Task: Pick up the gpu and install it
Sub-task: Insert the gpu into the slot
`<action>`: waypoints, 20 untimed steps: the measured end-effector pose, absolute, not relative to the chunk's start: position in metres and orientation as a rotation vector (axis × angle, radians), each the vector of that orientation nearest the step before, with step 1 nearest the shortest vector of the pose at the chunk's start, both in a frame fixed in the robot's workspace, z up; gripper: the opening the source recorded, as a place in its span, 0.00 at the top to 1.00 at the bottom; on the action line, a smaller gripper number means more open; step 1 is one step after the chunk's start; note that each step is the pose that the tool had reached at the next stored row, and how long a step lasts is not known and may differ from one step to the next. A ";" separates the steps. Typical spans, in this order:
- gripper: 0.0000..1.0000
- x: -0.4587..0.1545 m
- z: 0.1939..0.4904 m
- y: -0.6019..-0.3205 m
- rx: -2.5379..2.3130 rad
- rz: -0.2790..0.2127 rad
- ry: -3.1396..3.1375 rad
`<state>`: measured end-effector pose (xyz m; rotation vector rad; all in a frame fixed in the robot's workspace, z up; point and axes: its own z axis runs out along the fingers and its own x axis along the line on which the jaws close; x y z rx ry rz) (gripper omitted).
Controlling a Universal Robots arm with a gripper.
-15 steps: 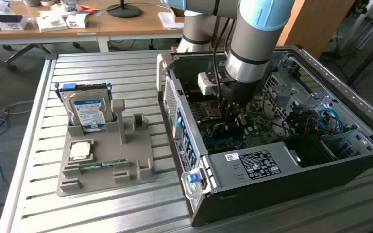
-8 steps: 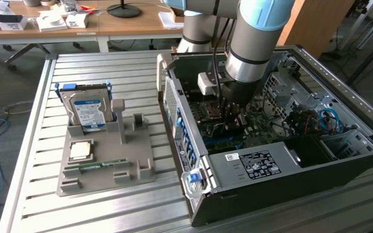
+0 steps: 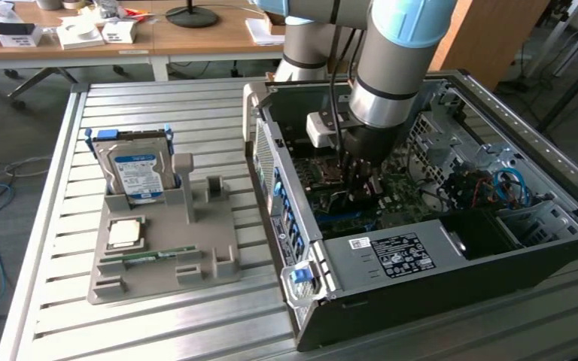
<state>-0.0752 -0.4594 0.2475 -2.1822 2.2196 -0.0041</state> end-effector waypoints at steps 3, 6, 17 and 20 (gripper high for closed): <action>0.60 -0.075 0.249 -0.459 -2.182 -0.004 2.220; 0.60 -0.075 0.259 -0.459 -2.182 -0.004 2.220; 0.60 -0.075 0.283 -0.459 -2.182 -0.004 2.220; 0.60 -0.075 0.289 -0.459 -2.182 -0.004 2.220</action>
